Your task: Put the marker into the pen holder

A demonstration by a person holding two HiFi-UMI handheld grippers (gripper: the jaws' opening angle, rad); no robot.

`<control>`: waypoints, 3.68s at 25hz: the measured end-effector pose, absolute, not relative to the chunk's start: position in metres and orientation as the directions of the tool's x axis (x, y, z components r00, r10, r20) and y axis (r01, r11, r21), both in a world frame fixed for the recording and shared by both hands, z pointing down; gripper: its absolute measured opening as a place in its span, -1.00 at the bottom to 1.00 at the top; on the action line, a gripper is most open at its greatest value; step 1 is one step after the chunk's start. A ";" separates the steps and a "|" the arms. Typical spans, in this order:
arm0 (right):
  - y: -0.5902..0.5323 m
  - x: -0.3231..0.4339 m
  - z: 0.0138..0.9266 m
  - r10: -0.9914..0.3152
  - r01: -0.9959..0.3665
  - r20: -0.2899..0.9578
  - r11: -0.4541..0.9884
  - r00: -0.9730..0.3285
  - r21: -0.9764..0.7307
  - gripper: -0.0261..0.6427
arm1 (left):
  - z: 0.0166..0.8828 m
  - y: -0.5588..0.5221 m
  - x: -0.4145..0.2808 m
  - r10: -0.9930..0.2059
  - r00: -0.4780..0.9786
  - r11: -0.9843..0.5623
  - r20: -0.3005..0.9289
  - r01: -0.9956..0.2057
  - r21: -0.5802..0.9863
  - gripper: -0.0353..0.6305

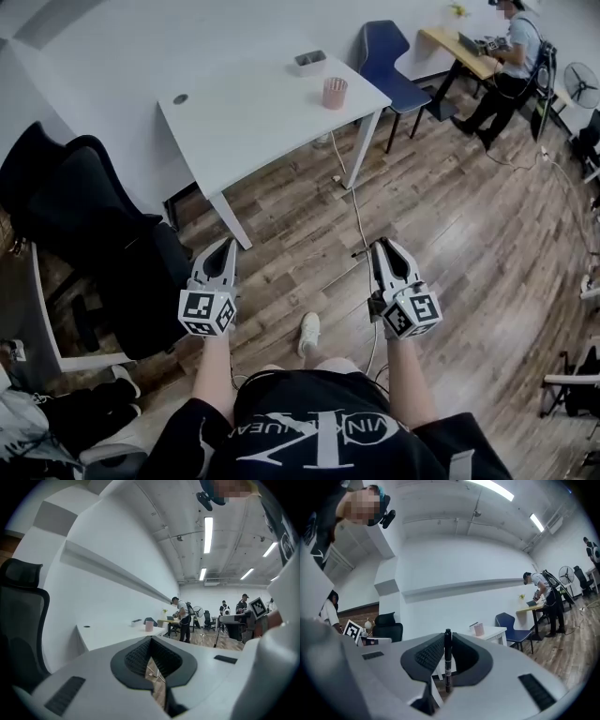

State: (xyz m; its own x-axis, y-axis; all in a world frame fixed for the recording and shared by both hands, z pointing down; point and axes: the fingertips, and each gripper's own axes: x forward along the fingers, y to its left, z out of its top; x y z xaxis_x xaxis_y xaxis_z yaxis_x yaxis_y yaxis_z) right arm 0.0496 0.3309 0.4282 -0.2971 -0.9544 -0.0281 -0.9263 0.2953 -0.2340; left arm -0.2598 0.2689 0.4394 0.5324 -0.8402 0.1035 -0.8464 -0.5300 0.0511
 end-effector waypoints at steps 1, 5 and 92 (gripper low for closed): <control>0.324 0.053 0.429 -0.954 -0.926 -0.025 0.295 -0.297 -0.236 -0.75 | 0.440 0.262 -0.258 -0.841 0.530 -0.527 0.105 -0.848 0.054 -0.86; 0.294 0.069 0.432 -0.955 -0.922 -0.029 0.294 -0.296 -0.254 -0.75 | 0.443 0.233 -0.246 -0.845 0.523 -0.520 0.111 -0.852 0.061 -0.86; -0.218 0.156 0.409 -0.917 -0.848 -0.129 0.398 -0.377 -0.349 -0.75 | 0.461 -0.254 -0.062 -0.745 0.658 -0.649 0.110 -0.753 0.105 -0.86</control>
State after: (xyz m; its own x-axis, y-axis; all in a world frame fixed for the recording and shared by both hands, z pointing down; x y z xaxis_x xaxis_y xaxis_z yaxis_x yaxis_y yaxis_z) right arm 0.1563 -0.2178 0.4088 -0.3774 -0.9170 -0.1288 -0.8483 0.3981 -0.3490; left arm -0.0621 -0.2539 0.4607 0.6577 -0.7451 0.1105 -0.7533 -0.6493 0.1051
